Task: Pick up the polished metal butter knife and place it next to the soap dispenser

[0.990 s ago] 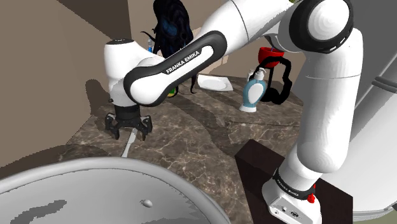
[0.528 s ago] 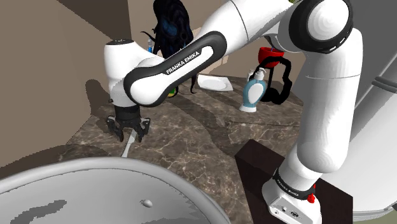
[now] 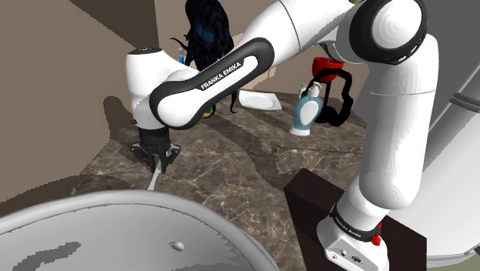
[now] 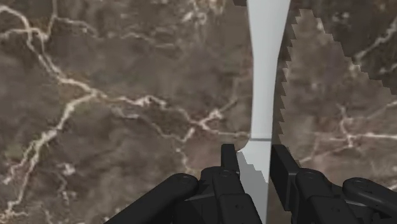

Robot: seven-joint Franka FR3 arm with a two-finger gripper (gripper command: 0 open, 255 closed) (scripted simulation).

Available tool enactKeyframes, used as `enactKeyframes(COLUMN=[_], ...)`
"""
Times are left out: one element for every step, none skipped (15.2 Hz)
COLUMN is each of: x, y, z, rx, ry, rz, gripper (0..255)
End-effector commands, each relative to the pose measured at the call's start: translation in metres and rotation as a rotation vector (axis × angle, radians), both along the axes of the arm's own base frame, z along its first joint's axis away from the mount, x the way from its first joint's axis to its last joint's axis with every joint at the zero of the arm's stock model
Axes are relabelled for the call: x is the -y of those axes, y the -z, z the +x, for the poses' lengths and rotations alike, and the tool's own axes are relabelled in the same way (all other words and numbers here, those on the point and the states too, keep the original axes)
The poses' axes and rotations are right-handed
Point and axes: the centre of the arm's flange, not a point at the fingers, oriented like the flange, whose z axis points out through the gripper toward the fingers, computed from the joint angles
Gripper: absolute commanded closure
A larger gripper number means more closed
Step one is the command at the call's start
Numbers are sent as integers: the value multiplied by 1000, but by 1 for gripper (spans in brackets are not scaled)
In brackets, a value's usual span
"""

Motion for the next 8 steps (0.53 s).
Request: enactKeyframes(x=[0, 0, 0, 0, 0, 0, 0, 0], y=[0, -5, -10, -16, -21, -26, -32, -37], z=[0, 0, 0, 0, 0, 0, 0, 0], rx=[0, 0, 0, 0, 0, 0, 0, 0], ry=[0, 0, 0, 0, 0, 0, 0, 0], rz=[0, 0, 0, 0, 0, 0, 0, 0], gripper=[255, 255, 255, 255, 255, 255, 255, 255])
